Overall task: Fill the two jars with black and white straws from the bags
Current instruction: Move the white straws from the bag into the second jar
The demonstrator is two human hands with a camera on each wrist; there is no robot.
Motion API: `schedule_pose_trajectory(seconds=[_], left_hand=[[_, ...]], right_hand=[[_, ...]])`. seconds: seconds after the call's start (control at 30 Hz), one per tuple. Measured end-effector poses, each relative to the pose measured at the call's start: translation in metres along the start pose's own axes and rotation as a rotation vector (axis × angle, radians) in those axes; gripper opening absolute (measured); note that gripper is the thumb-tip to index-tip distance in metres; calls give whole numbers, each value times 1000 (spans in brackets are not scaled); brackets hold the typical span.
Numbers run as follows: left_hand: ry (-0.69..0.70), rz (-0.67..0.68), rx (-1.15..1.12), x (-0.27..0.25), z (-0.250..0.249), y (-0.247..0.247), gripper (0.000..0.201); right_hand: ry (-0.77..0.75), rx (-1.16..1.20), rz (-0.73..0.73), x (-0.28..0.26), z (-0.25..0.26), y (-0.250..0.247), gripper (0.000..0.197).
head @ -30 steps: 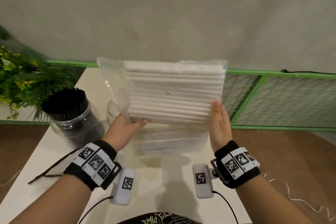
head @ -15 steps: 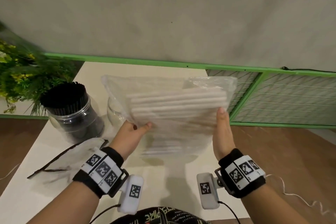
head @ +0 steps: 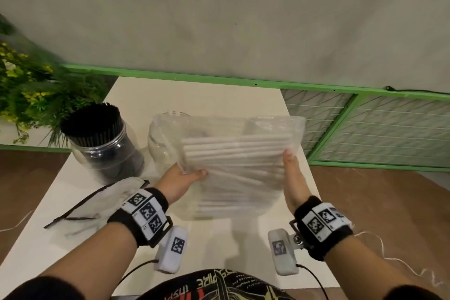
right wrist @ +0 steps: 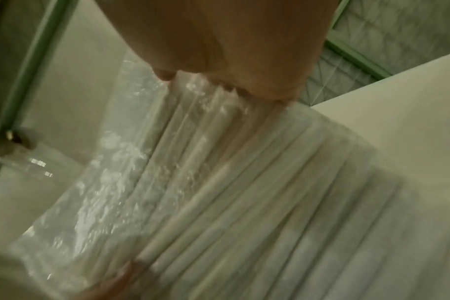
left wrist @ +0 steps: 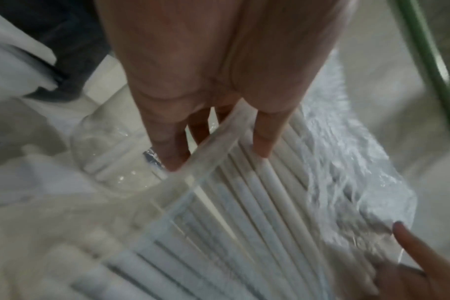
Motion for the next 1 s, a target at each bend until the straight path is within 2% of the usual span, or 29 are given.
schedule_pose_trajectory(seconds=[0.1, 0.2, 0.27, 0.33, 0.4, 0.47, 0.5, 0.57, 0.6, 0.63, 0.7, 0.77, 0.8, 0.9, 1.0], left_hand=[[31, -17, -24, 1, -3, -3, 10], [71, -47, -76, -2, -10, -7, 16], [52, -61, -41, 0, -8, -6, 25], [46, -76, -53, 1, -8, -6, 24], [67, -94, -69, -3, -14, -7, 16], [102, -77, -110, -5, -18, -6, 19], [102, -69, -92, -6, -17, -6, 21], [69, -50, -26, -5, -15, -4, 38], [66, -26, 5, -5, -15, -1, 49], [65, -5, 10, -4, -15, -1, 49], [62, 1, -26, -4, -17, -3, 34], [46, 3, -34, -4, -17, -7, 33], [51, 7, -10, -2, -16, -8, 31], [78, -3, 72, -2, -19, -11, 8], [124, -74, 94, -2, -25, -16, 11]], right_hand=[[-65, -12, -23, 0, 9, -3, 92], [-138, -36, -67, 1, 20, -8, 49], [-97, -30, -44, 5, 14, -2, 54], [-94, -44, -33, 5, 12, 0, 60], [-153, -40, -79, 3, 19, -9, 49], [-197, -37, -109, 1, 25, -14, 29], [-192, -27, -96, 5, 20, -15, 36], [-140, -31, -61, 11, 11, -11, 64], [-122, -28, -54, 13, 8, -10, 66], [-122, -22, -47, 16, 5, -10, 63], [-143, -31, -32, 18, 8, -10, 49], [-161, -20, -39, 19, 11, -12, 32], [-169, -13, -50, 20, 13, -12, 33], [-225, -32, -127, 24, 18, -16, 35], [-275, -20, -180, 23, 29, -20, 30]])
Point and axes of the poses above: each hand's wrist, its own x-axis towards the middle knuckle, its own y-axis out of the palm, z = x × y, the point moved 6 cm from there along x, towards the middle knuckle, and after that the axes turned 2 degrees about z, right-handed, at the moved point
